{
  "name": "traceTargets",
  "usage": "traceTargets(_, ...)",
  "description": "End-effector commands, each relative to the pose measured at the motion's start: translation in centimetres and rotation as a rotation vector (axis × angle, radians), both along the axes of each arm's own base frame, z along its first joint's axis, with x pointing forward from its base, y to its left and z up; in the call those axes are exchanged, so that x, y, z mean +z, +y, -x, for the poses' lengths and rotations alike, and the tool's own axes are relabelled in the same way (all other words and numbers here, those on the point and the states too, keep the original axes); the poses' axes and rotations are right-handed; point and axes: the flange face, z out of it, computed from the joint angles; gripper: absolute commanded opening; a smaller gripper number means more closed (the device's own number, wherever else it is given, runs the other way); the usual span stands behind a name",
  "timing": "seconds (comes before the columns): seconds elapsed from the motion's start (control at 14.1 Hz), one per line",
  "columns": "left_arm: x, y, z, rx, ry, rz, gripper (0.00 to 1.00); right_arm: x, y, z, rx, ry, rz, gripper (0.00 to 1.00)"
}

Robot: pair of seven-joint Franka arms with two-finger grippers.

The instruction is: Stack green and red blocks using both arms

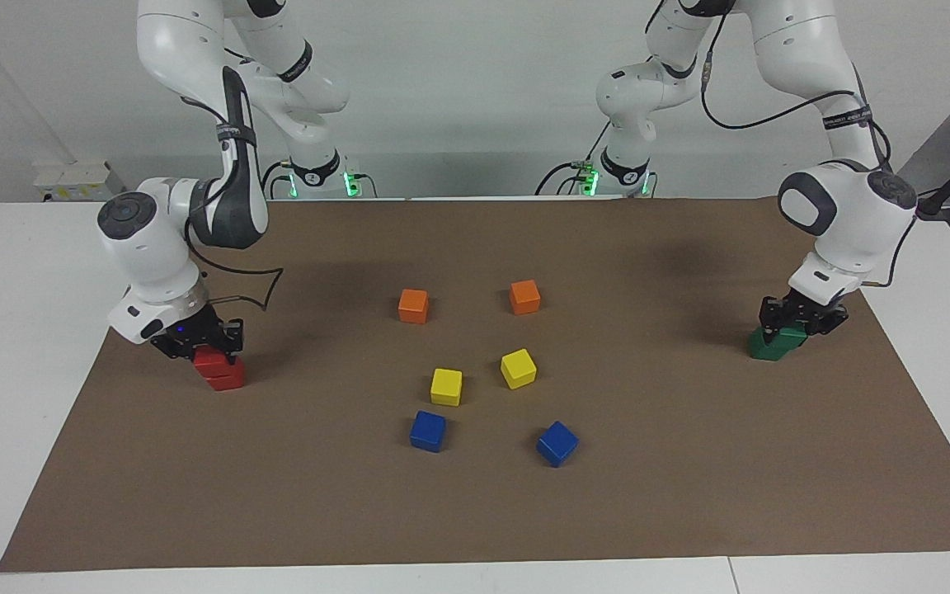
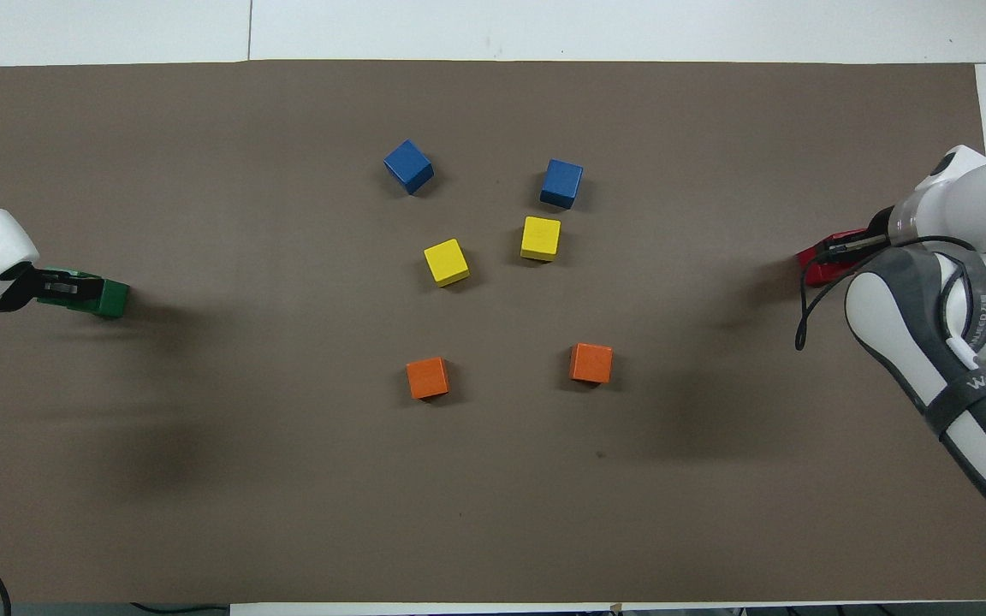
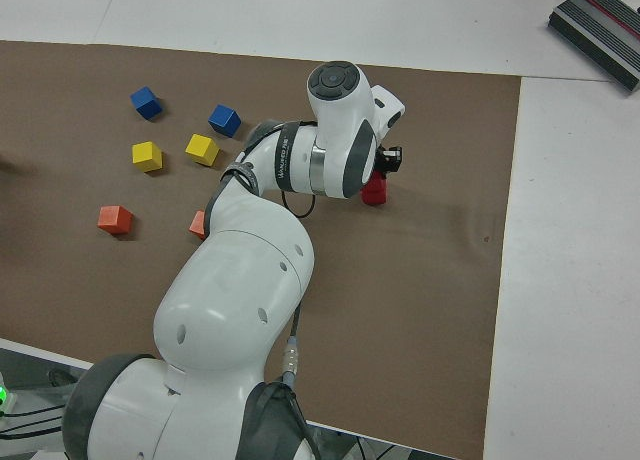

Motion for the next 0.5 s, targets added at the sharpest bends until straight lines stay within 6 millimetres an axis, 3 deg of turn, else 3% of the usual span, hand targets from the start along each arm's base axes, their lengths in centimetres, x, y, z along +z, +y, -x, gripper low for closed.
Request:
traceTargets(0.0,-0.34,-0.14,0.28,-0.009,-0.017,0.009,1.00,0.40,-0.27,0.74,0.007,-0.022,-0.017,0.05)
traceTargets(0.43,0.36,-0.19,-0.53,-0.011,-0.018,0.010,1.00,-0.20,-0.34,0.71,0.006,-0.033,-0.017,0.05)
